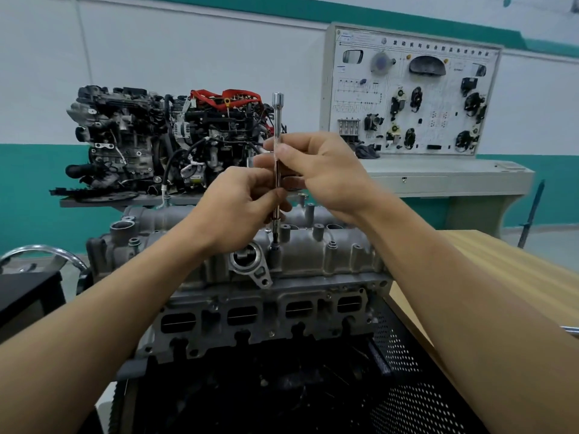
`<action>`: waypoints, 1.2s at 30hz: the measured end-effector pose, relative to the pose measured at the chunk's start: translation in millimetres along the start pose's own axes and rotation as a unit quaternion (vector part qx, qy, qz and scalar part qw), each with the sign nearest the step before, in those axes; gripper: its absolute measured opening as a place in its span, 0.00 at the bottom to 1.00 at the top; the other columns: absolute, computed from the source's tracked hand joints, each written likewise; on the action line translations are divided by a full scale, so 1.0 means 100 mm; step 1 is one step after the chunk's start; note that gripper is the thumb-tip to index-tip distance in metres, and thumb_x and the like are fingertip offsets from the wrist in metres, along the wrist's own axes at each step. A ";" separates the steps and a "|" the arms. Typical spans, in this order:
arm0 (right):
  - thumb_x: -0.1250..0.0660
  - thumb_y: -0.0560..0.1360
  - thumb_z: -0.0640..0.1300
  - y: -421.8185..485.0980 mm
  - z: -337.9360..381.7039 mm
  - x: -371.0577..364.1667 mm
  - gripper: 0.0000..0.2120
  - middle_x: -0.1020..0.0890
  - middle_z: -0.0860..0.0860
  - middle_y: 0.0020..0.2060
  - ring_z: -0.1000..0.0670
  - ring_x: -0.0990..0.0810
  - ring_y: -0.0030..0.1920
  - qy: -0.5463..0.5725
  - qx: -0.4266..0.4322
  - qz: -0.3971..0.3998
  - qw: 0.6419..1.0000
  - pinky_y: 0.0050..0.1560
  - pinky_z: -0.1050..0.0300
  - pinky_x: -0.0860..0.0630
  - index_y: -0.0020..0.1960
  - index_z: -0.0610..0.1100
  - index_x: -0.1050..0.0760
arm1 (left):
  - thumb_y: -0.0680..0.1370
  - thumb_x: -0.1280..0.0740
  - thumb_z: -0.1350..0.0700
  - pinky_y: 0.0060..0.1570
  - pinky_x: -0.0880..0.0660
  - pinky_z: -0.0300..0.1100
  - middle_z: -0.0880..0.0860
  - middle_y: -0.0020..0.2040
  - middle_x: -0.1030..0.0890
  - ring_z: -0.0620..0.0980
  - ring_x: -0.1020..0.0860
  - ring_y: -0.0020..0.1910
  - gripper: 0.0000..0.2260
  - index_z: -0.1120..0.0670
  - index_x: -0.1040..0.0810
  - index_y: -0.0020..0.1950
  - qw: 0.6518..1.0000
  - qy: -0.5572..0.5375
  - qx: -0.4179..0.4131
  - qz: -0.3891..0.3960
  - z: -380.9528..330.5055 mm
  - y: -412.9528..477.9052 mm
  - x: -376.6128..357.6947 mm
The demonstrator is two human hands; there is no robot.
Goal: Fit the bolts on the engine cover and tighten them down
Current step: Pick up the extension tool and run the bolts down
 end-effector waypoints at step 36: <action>0.21 0.70 0.40 -0.05 -0.01 0.11 0.06 0.14 0.45 0.35 0.46 0.13 0.39 -0.018 0.036 -0.141 0.989 0.48 0.49 0.16 0.39 0.43 0.18 | 0.73 0.23 0.50 0.38 0.17 0.52 0.51 0.32 0.15 0.50 0.16 0.31 0.09 0.55 0.16 0.42 0.995 0.016 -0.016 -0.094 0.08 -0.02 0.07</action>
Point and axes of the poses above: each hand's wrist, its own y-axis towards the middle knuckle, its own x-axis out of the back of the hand, z = x × y, the point moved 6 cm from there along y, towards the middle knuckle
